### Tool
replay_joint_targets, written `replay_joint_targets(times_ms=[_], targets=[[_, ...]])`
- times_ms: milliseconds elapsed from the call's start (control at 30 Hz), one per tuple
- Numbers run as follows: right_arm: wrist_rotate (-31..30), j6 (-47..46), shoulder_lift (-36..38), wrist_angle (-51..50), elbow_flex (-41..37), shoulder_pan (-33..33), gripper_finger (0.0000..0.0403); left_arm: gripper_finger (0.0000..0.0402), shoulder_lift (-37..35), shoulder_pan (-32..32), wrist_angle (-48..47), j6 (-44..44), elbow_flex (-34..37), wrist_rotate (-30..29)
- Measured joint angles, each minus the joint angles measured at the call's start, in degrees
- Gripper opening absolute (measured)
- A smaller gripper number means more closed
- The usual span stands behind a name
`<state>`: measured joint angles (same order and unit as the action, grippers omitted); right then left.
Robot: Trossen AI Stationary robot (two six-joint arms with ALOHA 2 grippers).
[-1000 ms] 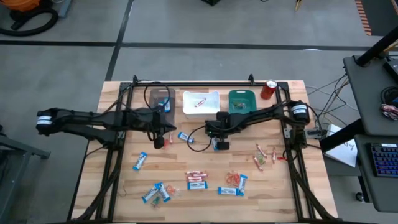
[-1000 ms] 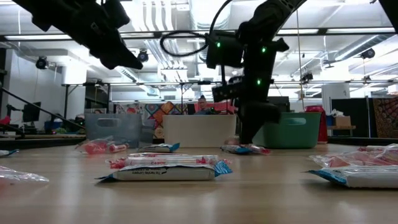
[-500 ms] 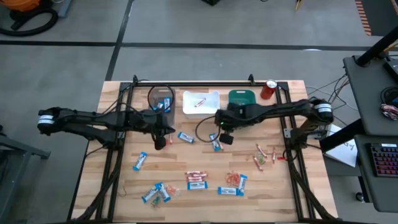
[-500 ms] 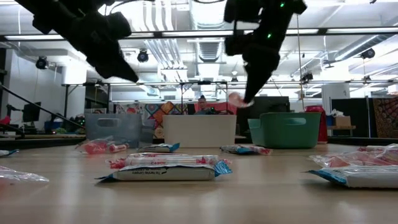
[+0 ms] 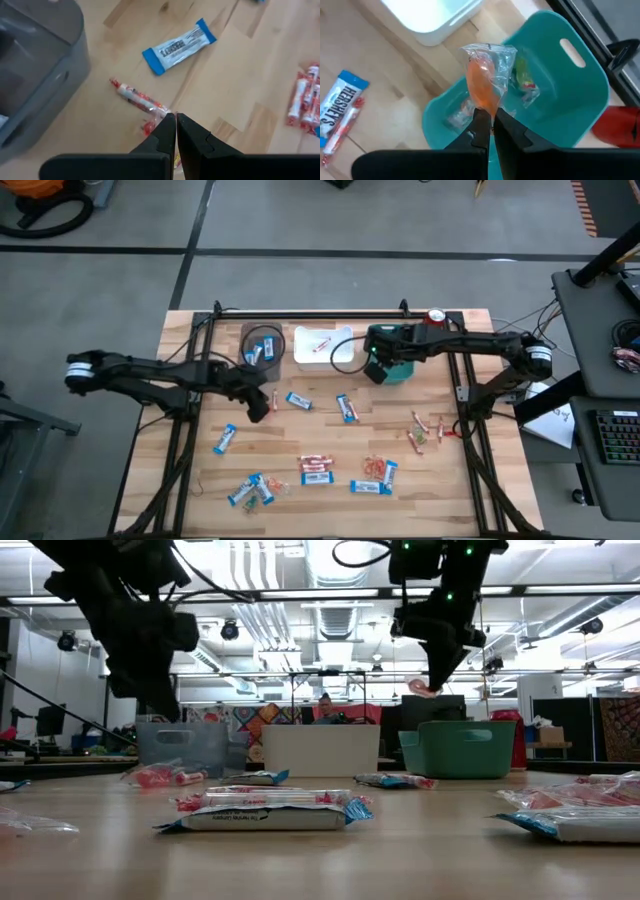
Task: Sort candy
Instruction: Put the transparent candy into the green bin, then put the orange candy into the white bin
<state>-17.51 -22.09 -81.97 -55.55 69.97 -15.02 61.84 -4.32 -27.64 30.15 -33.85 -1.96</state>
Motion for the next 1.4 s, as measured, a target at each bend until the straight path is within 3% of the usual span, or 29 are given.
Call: replay_joint_targets(times_ms=[167,500,767,1067,1400], targets=[[0.47,0.13,-0.29,-0.08,0.00,-1.27,0.0041,0.0007,2.95,0.00,1.07,1.44,0.00,-0.08],[0.43,1.10,-0.52,-0.18,-0.02,-1.27,0.0122,0.0073,9.46,0.11,5.78,3.47,-0.02,-0.49],[0.41,1.73,-0.52,-0.06,-0.11,-1.25,0.0126,0.0089,14.04,0.66,7.12,5.90,-0.02,-0.73],[0.50,1.72,-0.52,0.12,-1.20,-1.25,0.0139,0.0088,17.79,1.31,8.63,6.32,-0.09,-7.00],[0.54,1.25,-0.52,0.59,-3.93,-1.25,0.0142,0.0088,18.76,2.14,9.46,7.18,-0.13,-7.72]])
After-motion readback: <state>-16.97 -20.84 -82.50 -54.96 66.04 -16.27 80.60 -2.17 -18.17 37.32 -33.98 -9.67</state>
